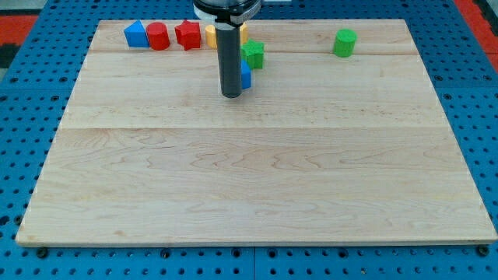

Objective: Bring the green circle at the left side of the blue cube

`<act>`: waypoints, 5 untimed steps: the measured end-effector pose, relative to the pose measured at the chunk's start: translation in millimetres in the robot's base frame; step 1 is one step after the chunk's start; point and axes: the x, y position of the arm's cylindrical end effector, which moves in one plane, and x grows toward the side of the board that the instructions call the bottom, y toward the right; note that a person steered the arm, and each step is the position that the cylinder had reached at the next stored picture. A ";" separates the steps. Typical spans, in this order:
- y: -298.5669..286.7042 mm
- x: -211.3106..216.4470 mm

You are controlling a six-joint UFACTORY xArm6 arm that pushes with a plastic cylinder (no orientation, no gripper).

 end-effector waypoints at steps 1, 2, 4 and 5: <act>7.2 2.9; 103.3 18.3; 235.6 -44.0; 287.3 -85.7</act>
